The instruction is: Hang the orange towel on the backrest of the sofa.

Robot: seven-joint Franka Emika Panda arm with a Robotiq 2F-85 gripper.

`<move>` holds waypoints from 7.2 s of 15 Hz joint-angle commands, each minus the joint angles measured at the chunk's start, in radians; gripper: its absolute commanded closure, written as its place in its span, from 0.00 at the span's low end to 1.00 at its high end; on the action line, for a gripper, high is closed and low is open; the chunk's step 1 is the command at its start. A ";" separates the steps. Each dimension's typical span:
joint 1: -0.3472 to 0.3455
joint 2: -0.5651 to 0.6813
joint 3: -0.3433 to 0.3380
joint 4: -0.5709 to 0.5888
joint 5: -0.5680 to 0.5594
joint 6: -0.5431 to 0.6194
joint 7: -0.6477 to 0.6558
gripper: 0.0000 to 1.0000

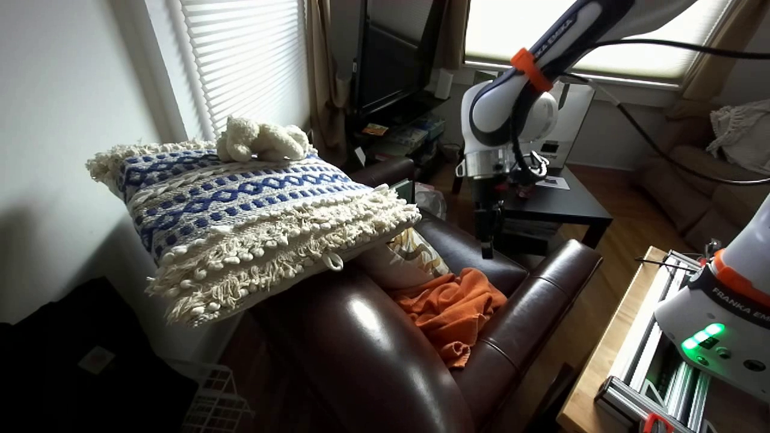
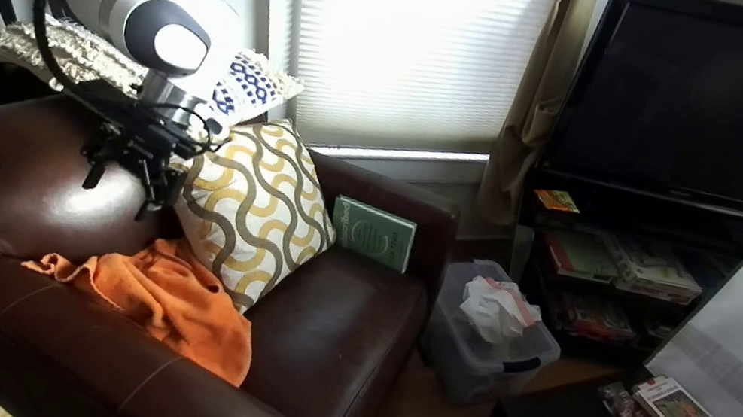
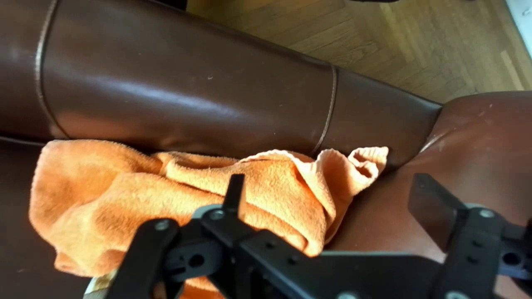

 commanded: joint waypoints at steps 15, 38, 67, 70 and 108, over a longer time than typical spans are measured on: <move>0.117 0.581 -0.019 0.310 -0.488 0.289 0.062 0.00; -0.005 0.569 0.099 0.297 -0.520 0.284 -0.009 0.97; 0.396 -0.063 0.252 0.480 -0.890 -0.305 0.232 0.97; 0.455 0.010 0.289 0.664 -0.943 -0.369 0.125 0.97; 0.852 0.571 0.229 1.837 -1.090 -0.006 -1.257 0.64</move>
